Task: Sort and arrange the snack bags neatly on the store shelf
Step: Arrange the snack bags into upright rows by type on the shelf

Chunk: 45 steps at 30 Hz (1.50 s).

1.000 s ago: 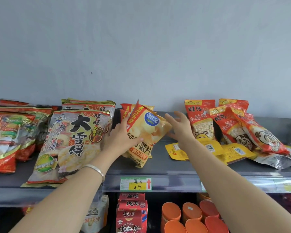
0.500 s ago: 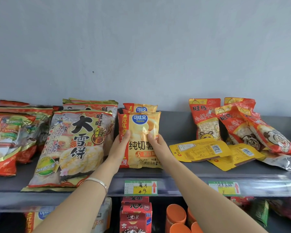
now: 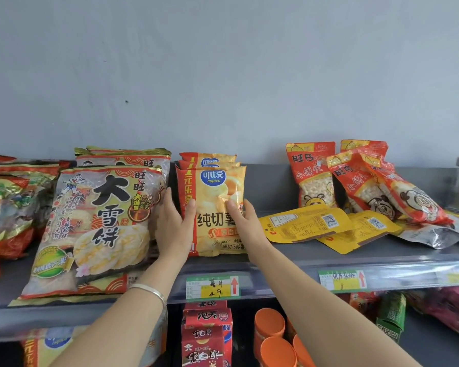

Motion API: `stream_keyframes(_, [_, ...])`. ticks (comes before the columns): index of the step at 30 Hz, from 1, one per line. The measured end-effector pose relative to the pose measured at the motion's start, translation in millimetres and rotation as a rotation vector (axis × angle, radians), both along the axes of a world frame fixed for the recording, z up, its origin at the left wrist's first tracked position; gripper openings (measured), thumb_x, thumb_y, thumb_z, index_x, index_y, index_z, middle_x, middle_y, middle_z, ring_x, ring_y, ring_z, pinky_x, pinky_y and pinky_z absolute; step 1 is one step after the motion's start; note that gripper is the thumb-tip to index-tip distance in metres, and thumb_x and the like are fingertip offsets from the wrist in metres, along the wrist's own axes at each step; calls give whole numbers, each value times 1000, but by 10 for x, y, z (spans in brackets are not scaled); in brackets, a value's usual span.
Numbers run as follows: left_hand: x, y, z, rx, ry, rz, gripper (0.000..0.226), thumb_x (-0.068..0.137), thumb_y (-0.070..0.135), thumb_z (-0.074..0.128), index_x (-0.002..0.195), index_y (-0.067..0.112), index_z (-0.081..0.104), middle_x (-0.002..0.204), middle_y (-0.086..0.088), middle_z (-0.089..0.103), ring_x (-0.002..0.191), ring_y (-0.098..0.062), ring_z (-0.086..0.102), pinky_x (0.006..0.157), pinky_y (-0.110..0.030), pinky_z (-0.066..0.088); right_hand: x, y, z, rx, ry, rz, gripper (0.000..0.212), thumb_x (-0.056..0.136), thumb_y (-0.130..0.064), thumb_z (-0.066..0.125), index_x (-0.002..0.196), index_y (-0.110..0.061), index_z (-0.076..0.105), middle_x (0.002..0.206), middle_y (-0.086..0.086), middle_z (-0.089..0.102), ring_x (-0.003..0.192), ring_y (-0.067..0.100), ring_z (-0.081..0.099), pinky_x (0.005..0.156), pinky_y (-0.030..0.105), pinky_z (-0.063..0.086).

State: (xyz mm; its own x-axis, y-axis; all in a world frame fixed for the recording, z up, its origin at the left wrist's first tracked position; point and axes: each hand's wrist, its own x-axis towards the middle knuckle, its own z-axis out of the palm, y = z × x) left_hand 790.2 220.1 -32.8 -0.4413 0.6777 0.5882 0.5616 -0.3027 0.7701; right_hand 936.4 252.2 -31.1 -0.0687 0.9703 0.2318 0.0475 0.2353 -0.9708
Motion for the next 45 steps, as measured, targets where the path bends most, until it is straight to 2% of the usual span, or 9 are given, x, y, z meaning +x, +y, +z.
stream_keyframes(3, [46,-75,49,181,218,191,57,93,35,51,143,12,33,138,-11,47,127,-28,43,101,-48,36,51,-67,24,59,-22,-93,74,90,-58,48,151,-27,20,144,1,42,124,19,51,97,41,49])
stream_keyframes(6, [128,-109,55,292,434,247,47,91,35,47,134,15,42,131,-11,51,122,-29,44,100,-50,34,189,-85,50,187,-122,-172,60,95,-49,46,148,-26,29,145,3,39,128,18,45,103,41,44])
stream_keyframes(13, [853,41,155,429,887,-56,35,85,29,43,116,21,57,115,-7,59,108,-25,53,87,-41,45,1053,77,108,504,-733,-419,43,98,-32,47,140,-19,44,139,4,46,124,25,45,92,37,44])
stream_keyframes(20, [1925,446,38,-201,1108,-237,47,91,44,51,135,28,47,141,3,43,132,-19,38,102,-35,35,2181,328,102,605,-1132,-503,36,97,-32,48,129,-22,57,134,-1,55,127,23,45,101,40,36])
stream_keyframes(25, [2231,632,4,-453,1082,-168,36,94,35,51,128,26,50,137,1,46,124,-24,47,86,-37,44,2541,524,14,544,-1272,-364,41,99,-44,35,123,-27,62,135,-5,55,136,19,38,116,47,14])
stream_keyframes(30, [2236,693,21,-479,1190,1,19,92,7,42,98,16,57,98,-5,60,88,-27,57,59,-31,34,2493,579,-17,619,-1434,-276,63,88,-65,23,117,-27,65,123,-1,62,130,23,44,116,57,1])
stream_keyframes(35, [2265,645,61,-168,1230,171,39,62,-6,72,63,25,48,56,5,52,57,-21,55,61,-26,32,2477,573,100,743,-1441,-298,49,90,-56,42,116,-20,63,111,6,65,112,28,57,117,52,11])
stream_keyframes(38, [2309,667,84,-27,1134,257,35,64,-3,75,67,23,52,59,7,54,60,-20,59,73,-37,45,2436,583,197,868,-1354,-269,35,88,-37,49,116,-20,58,102,3,66,99,29,61,82,37,42])
stream_keyframes(45, [2527,723,358,325,946,300,26,74,13,74,97,18,64,102,-2,65,103,-25,59,97,-51,39,2584,779,428,725,-1193,-381,19,98,-25,46,99,-24,65,88,3,67,82,29,65,58,28,32])
